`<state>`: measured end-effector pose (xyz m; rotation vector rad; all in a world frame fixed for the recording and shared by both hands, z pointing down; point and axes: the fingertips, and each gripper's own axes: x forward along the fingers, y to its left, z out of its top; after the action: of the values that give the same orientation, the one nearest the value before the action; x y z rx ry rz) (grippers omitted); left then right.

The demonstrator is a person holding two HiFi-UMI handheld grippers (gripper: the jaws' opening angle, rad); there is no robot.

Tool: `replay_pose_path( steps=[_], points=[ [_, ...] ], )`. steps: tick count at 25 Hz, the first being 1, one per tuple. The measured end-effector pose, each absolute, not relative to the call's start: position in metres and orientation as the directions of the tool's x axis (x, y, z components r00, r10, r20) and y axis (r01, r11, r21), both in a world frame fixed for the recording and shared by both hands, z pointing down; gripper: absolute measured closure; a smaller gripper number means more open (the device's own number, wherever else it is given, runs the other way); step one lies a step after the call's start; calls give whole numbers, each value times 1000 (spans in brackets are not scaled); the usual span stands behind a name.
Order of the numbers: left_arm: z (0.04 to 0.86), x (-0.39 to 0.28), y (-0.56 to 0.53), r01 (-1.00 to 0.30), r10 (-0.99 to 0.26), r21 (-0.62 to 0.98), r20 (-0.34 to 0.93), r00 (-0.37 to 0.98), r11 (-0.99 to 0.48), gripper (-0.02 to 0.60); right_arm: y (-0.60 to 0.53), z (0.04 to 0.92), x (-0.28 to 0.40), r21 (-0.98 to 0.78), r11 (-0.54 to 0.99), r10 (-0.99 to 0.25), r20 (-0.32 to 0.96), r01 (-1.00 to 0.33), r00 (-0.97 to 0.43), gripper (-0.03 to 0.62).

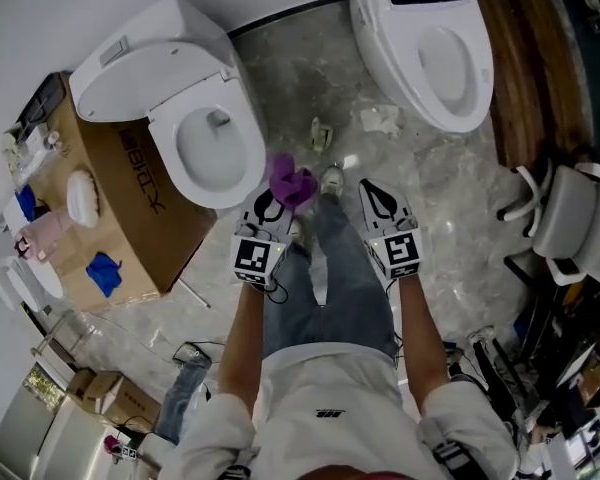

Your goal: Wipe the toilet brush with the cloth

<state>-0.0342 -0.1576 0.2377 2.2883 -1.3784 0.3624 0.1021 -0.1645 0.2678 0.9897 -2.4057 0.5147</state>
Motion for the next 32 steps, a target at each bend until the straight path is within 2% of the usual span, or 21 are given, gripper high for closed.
replay_pose_path(
  steps=[6, 19, 32],
  points=[
    [308, -26, -150, -879, -752, 248, 455, 477, -408, 500, -164, 336, 100, -144, 678, -531, 582, -721, -616, 599],
    [473, -25, -120, -851, -751, 276, 401, 524, -447, 499, -144, 492, 97, -72, 688, -576, 551, -722, -604, 599],
    [619, -17, -132, -805, -725, 268, 351, 593, -529, 497, -150, 645, 93, -38, 746, -550, 528, -665, -647, 599]
  ],
)
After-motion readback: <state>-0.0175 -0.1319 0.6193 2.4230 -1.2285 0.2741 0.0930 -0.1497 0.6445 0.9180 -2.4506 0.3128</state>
